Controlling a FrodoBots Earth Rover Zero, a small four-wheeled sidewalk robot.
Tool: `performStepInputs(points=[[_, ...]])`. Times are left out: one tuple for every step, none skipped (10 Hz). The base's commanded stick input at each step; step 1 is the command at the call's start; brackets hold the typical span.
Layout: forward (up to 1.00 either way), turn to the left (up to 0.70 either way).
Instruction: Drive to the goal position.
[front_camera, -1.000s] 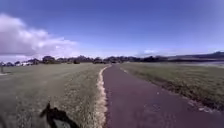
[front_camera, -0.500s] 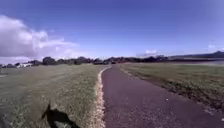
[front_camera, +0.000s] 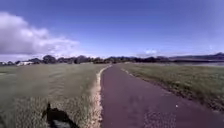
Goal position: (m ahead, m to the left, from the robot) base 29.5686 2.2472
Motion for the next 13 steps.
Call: performStepInputs(points=[[0.70,0.00],[0.70,0.00],[0.70,0.00],[0.70,0.00],[0.70,0.00],[0.70,0.00],[0.70,0.00],[0.70,0.00],[0.70,0.00],[0.70,-0.01],[0.70,-0.02],[0.70,-0.10],[0.70,-0.11]])
